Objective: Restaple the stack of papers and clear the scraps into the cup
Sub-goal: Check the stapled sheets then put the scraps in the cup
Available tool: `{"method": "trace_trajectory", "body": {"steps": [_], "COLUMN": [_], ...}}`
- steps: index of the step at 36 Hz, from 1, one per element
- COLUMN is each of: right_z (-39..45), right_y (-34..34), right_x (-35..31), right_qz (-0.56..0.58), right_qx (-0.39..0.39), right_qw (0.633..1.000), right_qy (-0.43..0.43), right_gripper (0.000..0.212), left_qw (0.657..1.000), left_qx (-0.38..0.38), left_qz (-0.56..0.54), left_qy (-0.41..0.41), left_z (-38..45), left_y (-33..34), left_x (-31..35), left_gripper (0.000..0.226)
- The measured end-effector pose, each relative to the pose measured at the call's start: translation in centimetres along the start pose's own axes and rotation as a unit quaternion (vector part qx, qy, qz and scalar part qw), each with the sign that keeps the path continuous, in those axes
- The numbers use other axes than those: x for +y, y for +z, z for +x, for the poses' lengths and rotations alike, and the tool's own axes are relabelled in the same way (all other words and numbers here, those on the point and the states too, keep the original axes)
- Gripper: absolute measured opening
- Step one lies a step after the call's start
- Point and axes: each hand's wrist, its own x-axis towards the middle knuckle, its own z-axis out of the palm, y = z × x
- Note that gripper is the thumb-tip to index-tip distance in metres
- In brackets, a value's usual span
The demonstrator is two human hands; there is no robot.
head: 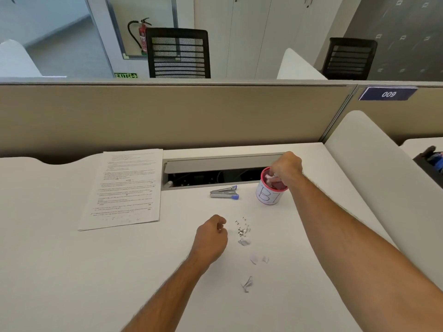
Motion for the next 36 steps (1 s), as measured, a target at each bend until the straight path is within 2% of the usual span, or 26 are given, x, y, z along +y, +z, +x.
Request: {"method": "trace_trajectory", "body": {"steps": [9,15,19,25,32,36], "right_z": [-2.3,-3.4,-3.4,-3.4,-5.0,-6.3], "right_y": [-0.9,-1.1,-1.6,-1.8,-1.1,-0.2], "right_x": [-0.4,-0.3,-0.1,0.4,1.2,2.0], "right_qz": [0.001,-0.017,-0.026,0.002,-0.004,-0.005], "right_qx": [0.053,0.079,0.07,0.083,0.105,0.069], "right_qw": [0.997,0.994,0.994,0.993,0.982,0.979], "right_qy": [-0.051,-0.079,-0.074,-0.089,-0.154,-0.193], "right_gripper": [0.022,0.025,0.029,0.019,0.017,0.018], "left_qw": [1.0,0.997,0.994,0.99,0.984,0.981], "left_qx": [0.009,-0.009,-0.028,-0.075,-0.107,-0.095], "left_qz": [0.025,0.07,0.094,0.109,0.119,0.141], "left_qy": [0.003,0.027,0.048,0.056,0.079,0.097], "left_z": [0.2,0.0,-0.2,-0.1,0.1,0.5], "left_y": [0.3,1.3,2.1,2.9,4.0,4.6], "left_x": [-0.5,-0.7,-0.9,-1.0,-1.4,-1.8], "left_gripper": [0.037,0.041,0.044,0.05,0.05,0.048]}}
